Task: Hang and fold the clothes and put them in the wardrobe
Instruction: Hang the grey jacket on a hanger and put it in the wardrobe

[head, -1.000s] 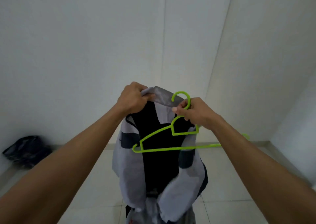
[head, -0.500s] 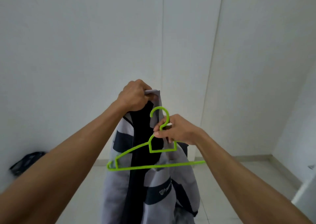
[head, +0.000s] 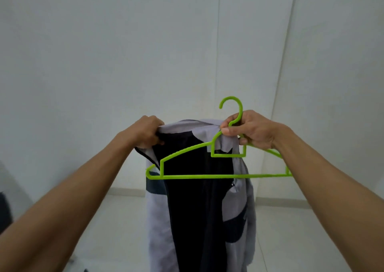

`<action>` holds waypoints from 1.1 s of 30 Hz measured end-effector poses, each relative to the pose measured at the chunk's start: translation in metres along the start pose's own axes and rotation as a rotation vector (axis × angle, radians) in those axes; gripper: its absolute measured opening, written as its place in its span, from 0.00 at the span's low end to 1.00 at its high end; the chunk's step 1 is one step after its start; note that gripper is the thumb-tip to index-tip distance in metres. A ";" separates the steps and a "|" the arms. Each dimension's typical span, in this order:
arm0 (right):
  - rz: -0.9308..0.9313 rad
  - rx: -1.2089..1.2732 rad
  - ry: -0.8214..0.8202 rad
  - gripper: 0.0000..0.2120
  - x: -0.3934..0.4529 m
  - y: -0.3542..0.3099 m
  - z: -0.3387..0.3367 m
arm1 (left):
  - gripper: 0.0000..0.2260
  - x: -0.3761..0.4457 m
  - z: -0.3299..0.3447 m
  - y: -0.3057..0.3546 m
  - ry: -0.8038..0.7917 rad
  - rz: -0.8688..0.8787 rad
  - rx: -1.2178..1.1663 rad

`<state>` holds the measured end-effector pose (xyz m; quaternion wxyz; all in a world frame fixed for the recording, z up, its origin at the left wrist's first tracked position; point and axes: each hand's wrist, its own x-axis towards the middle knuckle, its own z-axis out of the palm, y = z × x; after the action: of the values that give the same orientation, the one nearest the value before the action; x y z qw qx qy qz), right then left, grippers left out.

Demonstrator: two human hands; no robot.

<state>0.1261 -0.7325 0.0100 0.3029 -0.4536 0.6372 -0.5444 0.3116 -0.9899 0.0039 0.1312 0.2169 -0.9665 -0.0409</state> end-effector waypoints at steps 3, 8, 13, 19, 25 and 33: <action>0.000 -0.137 0.071 0.03 0.003 -0.003 -0.003 | 0.08 -0.006 0.006 -0.004 0.007 -0.056 -0.156; -0.006 -0.247 0.270 0.02 0.009 0.003 0.000 | 0.06 -0.016 -0.012 0.009 -0.029 -0.062 -0.072; -0.085 -0.104 0.500 0.04 0.024 0.007 0.017 | 0.09 -0.027 -0.034 0.051 -0.082 -0.029 -0.105; -0.131 -0.090 0.351 0.04 0.026 -0.017 0.033 | 0.31 -0.023 -0.032 0.069 0.024 -0.128 -0.356; -0.118 -0.144 0.274 0.06 0.035 -0.035 0.033 | 0.15 -0.006 0.001 0.053 0.064 0.171 -0.420; -0.130 -0.615 0.384 0.32 0.043 -0.041 0.024 | 0.20 0.016 0.001 0.050 0.316 0.205 -0.478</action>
<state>0.1403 -0.7815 0.0490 -0.0081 -0.4527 0.7862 -0.4206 0.2774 -0.9519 0.0136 0.3305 0.0850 -0.9140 -0.2196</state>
